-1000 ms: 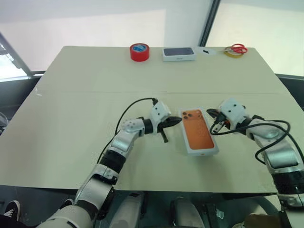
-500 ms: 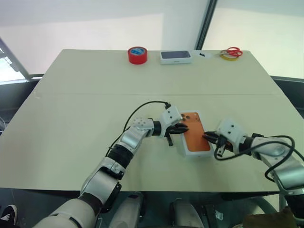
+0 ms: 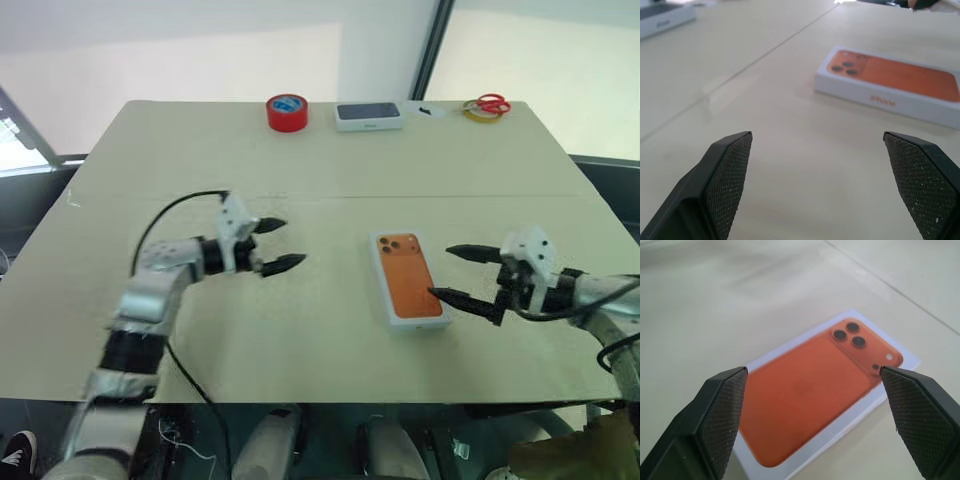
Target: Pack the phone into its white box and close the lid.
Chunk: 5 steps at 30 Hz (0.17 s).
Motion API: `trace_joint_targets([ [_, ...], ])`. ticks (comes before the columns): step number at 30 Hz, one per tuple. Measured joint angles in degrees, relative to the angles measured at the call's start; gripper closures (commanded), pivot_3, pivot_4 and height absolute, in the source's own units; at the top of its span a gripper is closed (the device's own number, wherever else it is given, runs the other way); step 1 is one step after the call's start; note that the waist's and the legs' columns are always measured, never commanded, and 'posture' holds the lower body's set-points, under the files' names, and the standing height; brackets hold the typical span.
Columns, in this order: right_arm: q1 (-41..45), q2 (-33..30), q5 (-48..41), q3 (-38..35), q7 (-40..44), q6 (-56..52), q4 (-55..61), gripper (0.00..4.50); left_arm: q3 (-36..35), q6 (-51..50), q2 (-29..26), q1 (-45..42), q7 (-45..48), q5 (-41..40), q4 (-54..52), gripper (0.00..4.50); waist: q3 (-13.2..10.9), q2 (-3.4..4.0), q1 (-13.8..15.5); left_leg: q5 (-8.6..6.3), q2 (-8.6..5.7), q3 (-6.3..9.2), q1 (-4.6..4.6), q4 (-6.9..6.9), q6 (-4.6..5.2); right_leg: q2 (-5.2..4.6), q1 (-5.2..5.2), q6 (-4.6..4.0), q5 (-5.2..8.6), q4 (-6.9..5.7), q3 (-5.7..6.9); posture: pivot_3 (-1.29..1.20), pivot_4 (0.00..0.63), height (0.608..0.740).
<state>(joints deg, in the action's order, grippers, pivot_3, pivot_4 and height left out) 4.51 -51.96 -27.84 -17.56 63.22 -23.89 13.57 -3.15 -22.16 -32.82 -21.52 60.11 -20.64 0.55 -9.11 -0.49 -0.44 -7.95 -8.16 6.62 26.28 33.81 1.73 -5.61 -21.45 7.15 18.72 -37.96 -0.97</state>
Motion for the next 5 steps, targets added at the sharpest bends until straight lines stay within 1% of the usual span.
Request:
trace_joint_targets([
  [3, -0.7, -1.5, 0.8, -2.3, 1.5, 3.2, -3.2, 0.08, -3.7, 0.0, -3.6, 5.6, -0.4, -1.3, -3.6, 0.08, 0.0, -0.01, 0.1, -0.01, 0.00, -0.01, 0.00, -0.04, -0.01, -0.02, 0.00, -0.11, 0.06, 0.02, -0.01, 0.00, 0.150, 0.740],
  [5, -1.8, -1.6, 1.7, -2.2, 2.5, 4.8, -5.1, 0.08, -5.8, 0.1, -5.7, 9.2, -0.5, -1.4, -5.1, 0.08, 0.0, 0.02, 0.1, -0.01, 0.00, -0.03, 0.00, -0.08, -0.01, -0.03, -0.03, -0.13, 0.07, 0.02, -0.05, 0.00, 0.150, 0.740],
])
